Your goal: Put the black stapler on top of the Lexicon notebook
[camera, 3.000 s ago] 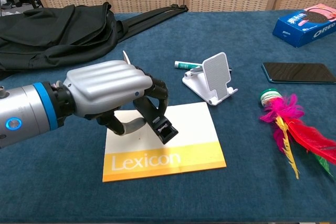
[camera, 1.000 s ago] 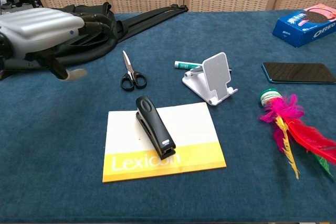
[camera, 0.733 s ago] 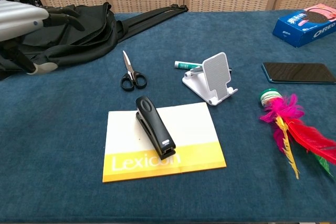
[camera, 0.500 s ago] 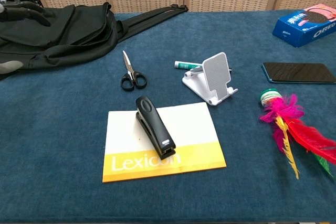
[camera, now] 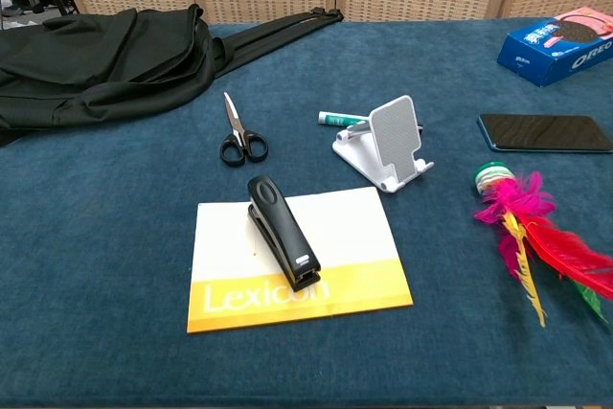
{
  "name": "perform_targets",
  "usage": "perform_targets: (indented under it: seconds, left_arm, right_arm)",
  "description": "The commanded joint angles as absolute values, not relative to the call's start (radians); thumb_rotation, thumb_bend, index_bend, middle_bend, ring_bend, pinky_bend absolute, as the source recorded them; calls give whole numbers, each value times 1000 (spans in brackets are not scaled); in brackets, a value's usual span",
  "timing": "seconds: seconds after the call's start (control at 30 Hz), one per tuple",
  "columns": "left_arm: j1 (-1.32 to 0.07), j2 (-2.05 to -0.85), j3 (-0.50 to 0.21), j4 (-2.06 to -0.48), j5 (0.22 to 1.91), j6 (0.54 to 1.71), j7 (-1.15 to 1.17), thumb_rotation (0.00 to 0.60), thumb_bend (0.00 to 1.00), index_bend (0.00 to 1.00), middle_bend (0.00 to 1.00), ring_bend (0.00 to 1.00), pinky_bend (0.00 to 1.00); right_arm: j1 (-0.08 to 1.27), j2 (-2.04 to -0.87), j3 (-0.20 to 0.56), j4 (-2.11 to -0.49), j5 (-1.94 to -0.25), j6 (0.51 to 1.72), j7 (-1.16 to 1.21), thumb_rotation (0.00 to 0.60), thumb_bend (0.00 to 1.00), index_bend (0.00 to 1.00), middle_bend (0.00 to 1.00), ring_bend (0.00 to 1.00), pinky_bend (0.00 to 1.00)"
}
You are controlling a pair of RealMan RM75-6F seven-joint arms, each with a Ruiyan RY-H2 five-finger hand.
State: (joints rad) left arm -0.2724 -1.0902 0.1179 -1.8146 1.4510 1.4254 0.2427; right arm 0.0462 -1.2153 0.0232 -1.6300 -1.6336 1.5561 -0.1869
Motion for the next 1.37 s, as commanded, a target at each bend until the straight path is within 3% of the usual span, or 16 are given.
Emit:
perform_targets:
  seconds: [0.03, 0.83, 1.37]
  left_arm:
    - [-230, -1100, 138, -1796, 1465, 1450, 232, 600, 375, 154, 0, 0, 98]
    - [-123, -1144, 107, -1745, 1567, 1544, 195, 600, 392, 154, 0, 0, 98]
    - [-104, -1155, 79, -1742, 1564, 1525, 215, 600, 392, 154, 0, 0, 98]
  right_arm:
    - [46, -1214, 23, -1631, -1635, 1557, -185, 600, 337, 67, 0, 0, 0]
    - [48, -1213, 10, -1635, -1650, 1549, -184, 600, 337, 68, 0, 0, 0]
    - [55, -1225, 6, -1630, -1643, 1527, -201, 600, 337, 67, 0, 0, 0]
